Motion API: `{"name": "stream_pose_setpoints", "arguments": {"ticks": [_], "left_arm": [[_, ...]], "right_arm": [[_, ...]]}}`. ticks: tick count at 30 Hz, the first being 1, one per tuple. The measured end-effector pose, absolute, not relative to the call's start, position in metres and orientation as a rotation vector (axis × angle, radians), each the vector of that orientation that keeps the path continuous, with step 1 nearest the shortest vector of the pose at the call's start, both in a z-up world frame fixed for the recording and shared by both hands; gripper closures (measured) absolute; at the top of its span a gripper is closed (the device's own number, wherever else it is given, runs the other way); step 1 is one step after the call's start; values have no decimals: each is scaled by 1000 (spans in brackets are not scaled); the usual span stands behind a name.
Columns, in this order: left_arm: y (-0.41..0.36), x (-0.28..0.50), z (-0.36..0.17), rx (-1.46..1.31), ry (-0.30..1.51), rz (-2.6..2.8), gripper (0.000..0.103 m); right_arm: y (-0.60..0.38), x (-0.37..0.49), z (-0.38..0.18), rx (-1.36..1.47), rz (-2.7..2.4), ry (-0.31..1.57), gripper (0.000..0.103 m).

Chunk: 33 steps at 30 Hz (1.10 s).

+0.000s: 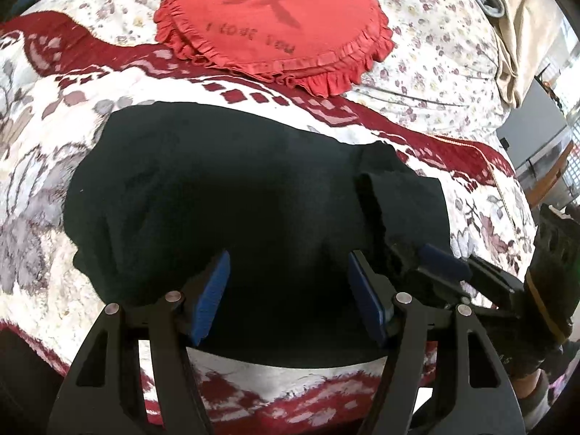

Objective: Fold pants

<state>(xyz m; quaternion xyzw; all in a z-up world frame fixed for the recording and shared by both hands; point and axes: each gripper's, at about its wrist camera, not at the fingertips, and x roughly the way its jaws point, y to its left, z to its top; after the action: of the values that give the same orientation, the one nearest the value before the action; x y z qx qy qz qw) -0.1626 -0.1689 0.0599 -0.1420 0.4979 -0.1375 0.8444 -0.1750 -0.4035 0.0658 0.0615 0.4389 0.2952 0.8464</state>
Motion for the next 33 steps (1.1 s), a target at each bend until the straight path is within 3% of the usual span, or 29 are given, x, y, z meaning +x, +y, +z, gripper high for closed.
{"name": "stream_pose_setpoints", "arguments": {"ticks": [3,7,12,14,18,20,22,28,33], "left_arm": [[-165,-164,60,-308,1050,-292,37],[-162,-168,62,-299,1036,-283,37],[-156,-167,63,-309,1018,-258,37],[-153,-167,62,-320,1021,-258,37],[-138,-171,65,-364,996,-266,36],[-130,-172,65,-397,989,-263,27],[-119,-174,66,-447,980,-260,25],[-84,-191,68,-566,957,-249,21],[-47,-210,58,-711,944,-209,1]], "right_arm": [[-391,-173,57,93,630,963,61],[-390,-174,57,82,641,957,88],[-390,-182,67,38,656,936,89],[-387,-178,58,20,647,959,87],[-388,-178,71,53,677,940,69],[-388,-180,87,54,698,895,63],[-385,-178,104,63,717,857,58],[-357,-152,113,146,758,867,54],[-309,-131,106,70,801,898,54]]}}
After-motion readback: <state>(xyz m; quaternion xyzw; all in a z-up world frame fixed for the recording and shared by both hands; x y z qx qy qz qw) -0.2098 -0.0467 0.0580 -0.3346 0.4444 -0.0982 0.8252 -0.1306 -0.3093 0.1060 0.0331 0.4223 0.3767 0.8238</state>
